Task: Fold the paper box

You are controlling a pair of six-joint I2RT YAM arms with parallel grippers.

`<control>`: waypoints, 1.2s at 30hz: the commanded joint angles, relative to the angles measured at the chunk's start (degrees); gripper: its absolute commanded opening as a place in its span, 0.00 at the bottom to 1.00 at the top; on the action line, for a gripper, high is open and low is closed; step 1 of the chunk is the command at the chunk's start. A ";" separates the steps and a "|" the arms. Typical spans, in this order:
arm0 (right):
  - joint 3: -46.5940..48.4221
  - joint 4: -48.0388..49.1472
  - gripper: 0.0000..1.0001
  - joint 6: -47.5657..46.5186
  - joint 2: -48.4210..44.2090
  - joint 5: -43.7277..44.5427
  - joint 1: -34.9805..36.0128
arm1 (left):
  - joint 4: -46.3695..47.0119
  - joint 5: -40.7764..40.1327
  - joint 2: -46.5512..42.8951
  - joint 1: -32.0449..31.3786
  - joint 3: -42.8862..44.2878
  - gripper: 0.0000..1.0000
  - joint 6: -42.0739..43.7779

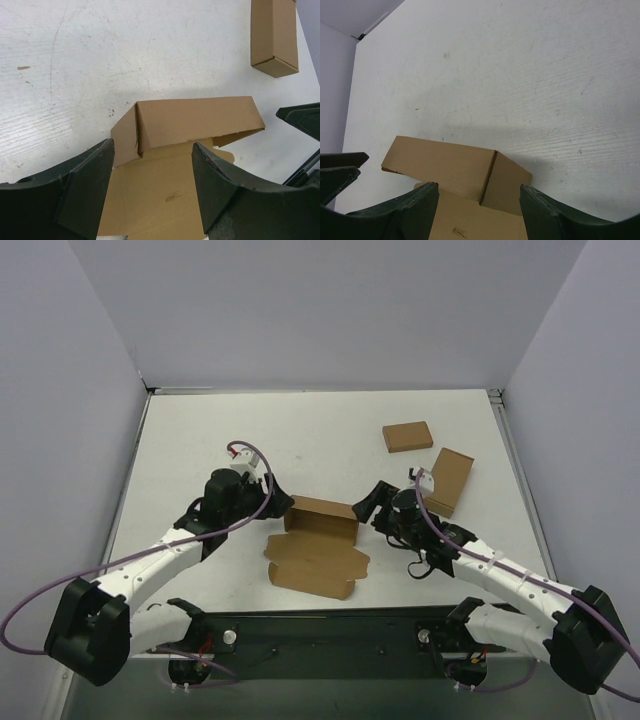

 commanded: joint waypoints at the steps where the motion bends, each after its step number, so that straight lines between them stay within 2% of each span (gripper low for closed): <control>1: -0.16 5.30 0.64 1.14 3.54 -2.03 -0.94 | 7.75 6.38 4.93 3.15 1.89 0.72 -2.32; 7: 0.72 6.45 0.59 1.32 7.41 -3.27 -1.73 | 15.04 10.51 9.42 4.65 0.48 0.71 -4.34; 15: 0.37 6.18 0.54 1.93 9.17 -2.92 -1.91 | 17.69 12.00 12.76 4.65 -0.66 0.66 -4.87; 21: 0.28 6.01 0.50 2.29 9.96 -2.91 -1.99 | 18.40 12.71 14.78 4.65 -1.89 0.58 -5.66; 30: -0.42 5.48 0.47 2.37 10.93 -2.39 -1.99 | 19.89 13.41 14.43 4.65 -5.31 0.41 -6.10; 36: -1.73 5.13 0.38 2.90 10.93 -1.77 -1.99 | 21.82 13.77 14.69 4.65 -8.92 0.30 -6.72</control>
